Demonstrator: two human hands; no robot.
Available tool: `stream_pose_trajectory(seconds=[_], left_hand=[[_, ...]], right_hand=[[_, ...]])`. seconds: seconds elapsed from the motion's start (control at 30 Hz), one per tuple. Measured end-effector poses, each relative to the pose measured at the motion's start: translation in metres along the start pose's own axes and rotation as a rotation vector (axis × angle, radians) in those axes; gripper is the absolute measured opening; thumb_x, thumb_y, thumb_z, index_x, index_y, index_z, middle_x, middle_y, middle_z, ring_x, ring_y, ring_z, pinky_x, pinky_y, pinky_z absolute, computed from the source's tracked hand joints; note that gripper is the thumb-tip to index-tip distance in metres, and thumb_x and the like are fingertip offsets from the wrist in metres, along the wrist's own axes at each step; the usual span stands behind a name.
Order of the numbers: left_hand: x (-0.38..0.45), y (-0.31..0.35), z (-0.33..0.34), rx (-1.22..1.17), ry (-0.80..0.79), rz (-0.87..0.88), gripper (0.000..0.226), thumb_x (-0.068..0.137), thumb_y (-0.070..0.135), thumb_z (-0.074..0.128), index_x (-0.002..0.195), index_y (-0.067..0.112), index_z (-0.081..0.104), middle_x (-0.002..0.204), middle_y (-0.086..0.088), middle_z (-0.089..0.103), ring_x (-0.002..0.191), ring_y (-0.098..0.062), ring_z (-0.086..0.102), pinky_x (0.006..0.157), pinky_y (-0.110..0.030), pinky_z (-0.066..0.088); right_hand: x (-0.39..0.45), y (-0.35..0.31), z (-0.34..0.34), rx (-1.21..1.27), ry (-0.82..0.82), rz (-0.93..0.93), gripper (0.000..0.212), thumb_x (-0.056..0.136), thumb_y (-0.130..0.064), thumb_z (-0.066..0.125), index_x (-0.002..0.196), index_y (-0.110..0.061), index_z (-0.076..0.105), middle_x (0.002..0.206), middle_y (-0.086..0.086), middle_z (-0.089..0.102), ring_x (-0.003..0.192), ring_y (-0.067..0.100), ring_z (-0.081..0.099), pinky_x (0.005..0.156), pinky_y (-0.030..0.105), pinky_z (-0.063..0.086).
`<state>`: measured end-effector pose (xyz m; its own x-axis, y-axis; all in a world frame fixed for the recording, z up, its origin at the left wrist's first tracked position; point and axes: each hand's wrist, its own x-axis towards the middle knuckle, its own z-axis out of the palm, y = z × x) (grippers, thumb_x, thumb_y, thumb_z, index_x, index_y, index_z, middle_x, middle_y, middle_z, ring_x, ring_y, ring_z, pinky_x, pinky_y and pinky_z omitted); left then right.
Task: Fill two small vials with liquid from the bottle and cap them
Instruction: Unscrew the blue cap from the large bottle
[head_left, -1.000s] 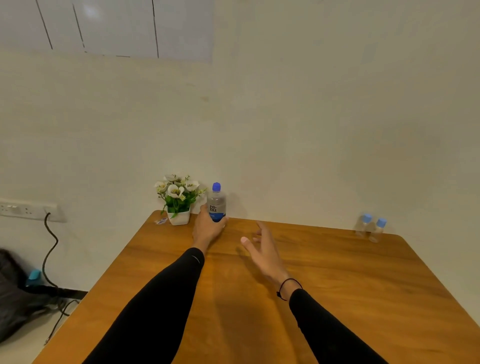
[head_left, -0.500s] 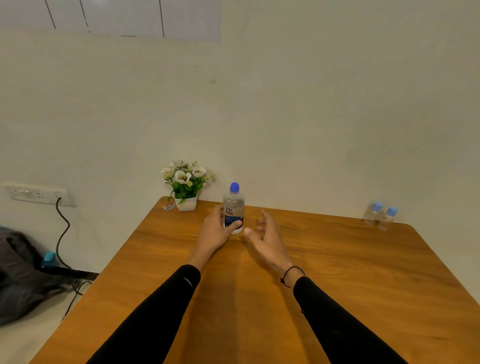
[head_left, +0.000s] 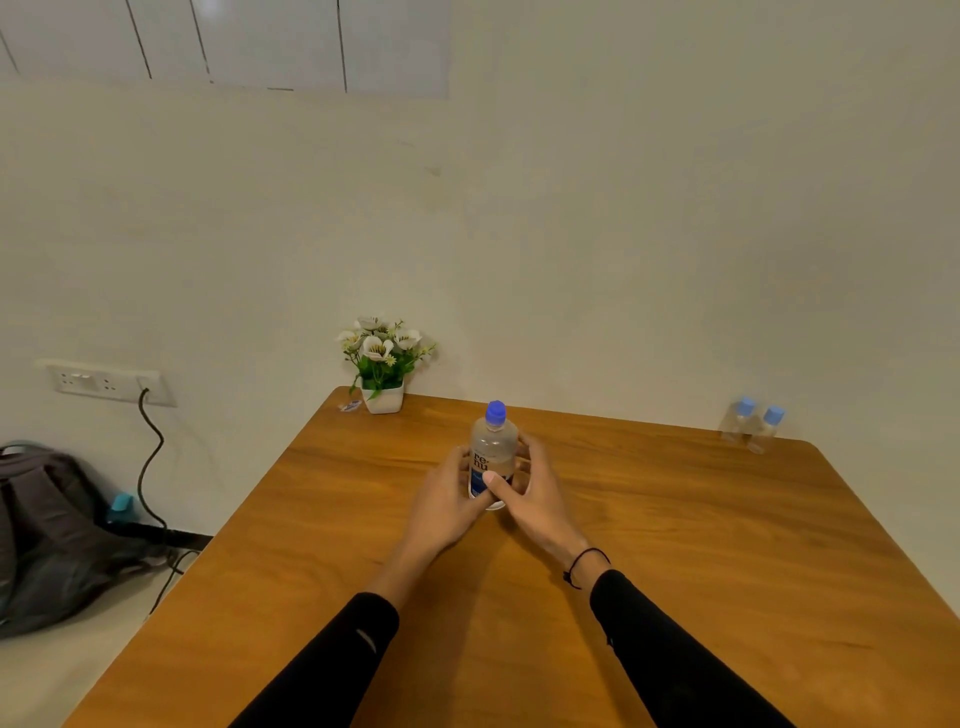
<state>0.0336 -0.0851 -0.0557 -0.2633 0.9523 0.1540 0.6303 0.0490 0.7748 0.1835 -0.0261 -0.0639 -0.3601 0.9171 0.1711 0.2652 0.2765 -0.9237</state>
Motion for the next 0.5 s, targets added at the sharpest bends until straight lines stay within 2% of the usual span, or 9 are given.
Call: stream_pose_trajectory(seconds=[0.1,0.2,0.3,0.5], left_hand=[[-0.017,0.004,0.0,-0.003,-0.01,0.017,0.064,0.093,0.044,0.078,0.148,0.028,0.05,0.135,0.008,0.071,0.105,0.002,0.064,0.084,-0.018,0.053],[-0.035,0.006,0.001,-0.019,-0.017,0.029,0.064,0.093,0.043,0.078,0.149,0.025,0.051,0.136,0.006,0.07,0.118,-0.009,0.067,0.1,-0.036,0.06],[-0.055,0.008,0.0,-0.06,-0.031,0.036,0.064,0.092,0.041,0.079,0.148,0.027,0.051,0.133,0.008,0.071,0.114,-0.006,0.069,0.099,-0.034,0.061],[-0.09,0.012,0.0,-0.111,-0.049,0.048,0.058,0.09,0.037,0.082,0.141,0.03,0.054,0.127,0.011,0.072,0.114,-0.006,0.07,0.098,-0.04,0.064]], right_hand=[[-0.017,-0.007,-0.001,-0.028,-0.012,-0.006,0.06,0.091,-0.043,0.079,0.135,-0.055,0.04,0.13,-0.037,0.05,0.118,-0.019,0.051,0.083,0.006,0.047],[-0.035,-0.007,-0.004,-0.033,-0.008,-0.013,0.059,0.09,-0.046,0.079,0.136,-0.051,0.043,0.128,-0.036,0.055,0.116,-0.02,0.052,0.083,0.009,0.049],[-0.056,-0.01,-0.008,-0.024,-0.01,-0.025,0.059,0.088,-0.049,0.079,0.135,-0.047,0.046,0.123,-0.042,0.056,0.116,-0.019,0.053,0.083,0.002,0.049],[-0.096,-0.017,-0.015,-0.012,-0.003,-0.041,0.061,0.087,-0.047,0.081,0.138,-0.04,0.048,0.132,-0.027,0.056,0.117,-0.016,0.054,0.086,0.004,0.048]])
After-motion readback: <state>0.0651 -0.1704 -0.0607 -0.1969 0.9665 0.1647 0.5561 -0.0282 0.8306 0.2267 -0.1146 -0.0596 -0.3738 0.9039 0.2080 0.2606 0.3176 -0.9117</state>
